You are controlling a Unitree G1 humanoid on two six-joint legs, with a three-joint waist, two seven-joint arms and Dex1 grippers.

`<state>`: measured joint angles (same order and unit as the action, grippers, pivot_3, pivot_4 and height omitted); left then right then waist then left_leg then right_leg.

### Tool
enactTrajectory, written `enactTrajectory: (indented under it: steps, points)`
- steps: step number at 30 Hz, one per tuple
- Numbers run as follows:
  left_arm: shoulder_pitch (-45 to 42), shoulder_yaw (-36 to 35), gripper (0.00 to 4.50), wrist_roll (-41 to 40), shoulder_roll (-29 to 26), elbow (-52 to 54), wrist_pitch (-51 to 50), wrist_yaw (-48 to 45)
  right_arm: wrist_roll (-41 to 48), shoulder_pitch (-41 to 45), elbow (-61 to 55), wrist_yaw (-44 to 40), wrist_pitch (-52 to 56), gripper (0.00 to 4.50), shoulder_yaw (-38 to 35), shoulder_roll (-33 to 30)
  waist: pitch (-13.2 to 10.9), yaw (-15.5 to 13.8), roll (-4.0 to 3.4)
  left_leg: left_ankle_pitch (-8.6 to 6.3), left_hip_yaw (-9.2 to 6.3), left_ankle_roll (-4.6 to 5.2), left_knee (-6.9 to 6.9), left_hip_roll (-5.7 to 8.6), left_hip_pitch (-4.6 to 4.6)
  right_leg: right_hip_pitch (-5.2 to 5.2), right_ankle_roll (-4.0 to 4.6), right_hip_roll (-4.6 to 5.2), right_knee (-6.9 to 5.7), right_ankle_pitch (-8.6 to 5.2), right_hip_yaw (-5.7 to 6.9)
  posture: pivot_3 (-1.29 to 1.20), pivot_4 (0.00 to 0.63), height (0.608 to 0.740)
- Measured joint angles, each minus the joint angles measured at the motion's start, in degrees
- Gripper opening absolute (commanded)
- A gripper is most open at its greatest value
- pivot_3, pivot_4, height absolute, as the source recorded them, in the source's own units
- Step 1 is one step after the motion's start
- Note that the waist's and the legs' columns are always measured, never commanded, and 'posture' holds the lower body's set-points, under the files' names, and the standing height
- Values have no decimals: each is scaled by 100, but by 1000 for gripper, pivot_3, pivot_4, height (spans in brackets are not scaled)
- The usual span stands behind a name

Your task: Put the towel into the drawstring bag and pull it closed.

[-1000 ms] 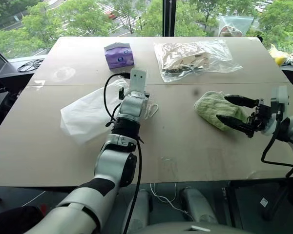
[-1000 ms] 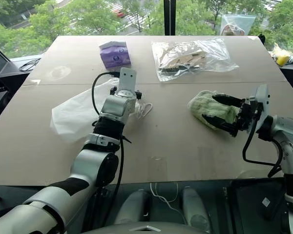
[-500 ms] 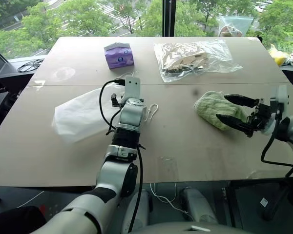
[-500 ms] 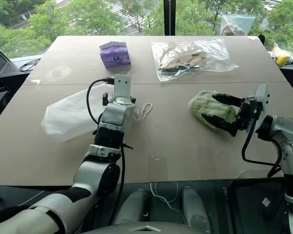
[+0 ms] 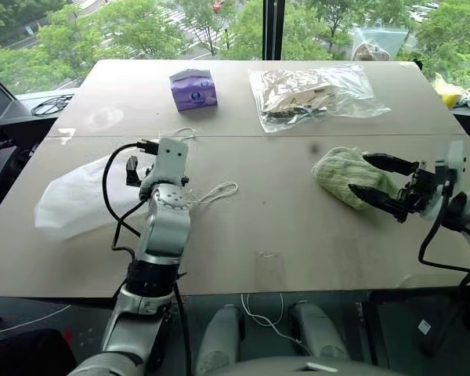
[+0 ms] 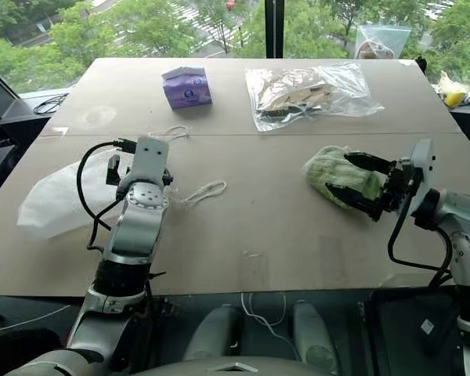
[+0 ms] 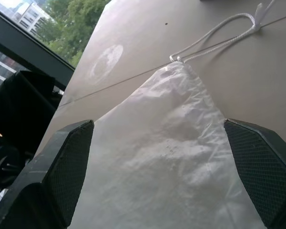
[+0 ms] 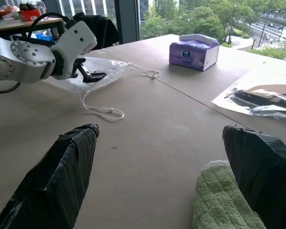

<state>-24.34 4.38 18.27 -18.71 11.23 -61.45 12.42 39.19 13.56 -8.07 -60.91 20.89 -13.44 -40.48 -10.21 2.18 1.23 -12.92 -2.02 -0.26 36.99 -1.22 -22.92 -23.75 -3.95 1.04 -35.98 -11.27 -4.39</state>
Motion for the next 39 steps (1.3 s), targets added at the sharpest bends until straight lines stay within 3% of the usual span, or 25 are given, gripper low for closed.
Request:
enactTrajectory:
  steps: [9,16,21,30,36,38,39]
  points:
    - [436,-161,4500,237,40,454,-385,-111,-50,13,8,0,-7,4466,5,37,0,0,0,0,0,0,2,0,2,1,0,-1,-2,0,0,0,150,740]
    - [350,-253,4500,-45,381,470,657,-337,-86,20,11,-1,-12,4466,6,50,0,-26,0,0,1,0,4,0,-1,1,0,1,-1,1,0,0,150,740]
    - [-181,-379,4500,-149,592,275,1065,-336,-94,26,12,7,-33,4466,6,52,0,-18,0,0,1,0,6,0,0,2,-1,0,-2,1,0,0,150,740]
    - [47,-223,4500,216,744,-278,642,-97,-96,-29,5,70,-105,4466,-3,50,1,7,0,0,1,0,6,0,0,2,-1,-1,-1,1,-1,0,150,740]
    - [168,-625,4500,271,1028,-149,546,171,-96,-93,4,88,-113,4466,-9,47,3,20,-1,0,3,1,8,-1,8,3,-2,-1,-10,2,-2,0,150,740]
    - [166,-774,3447,180,1194,-233,678,270,-96,-92,3,109,-115,4500,-9,47,7,23,-5,0,5,1,8,-1,11,4,-2,-1,-11,2,-3,0,150,740]
    - [166,-804,3279,169,1218,-255,708,292,-96,-92,4,115,-115,4500,-9,47,7,36,-5,0,5,1,8,-1,12,4,-2,-2,-12,1,-3,0,150,740]
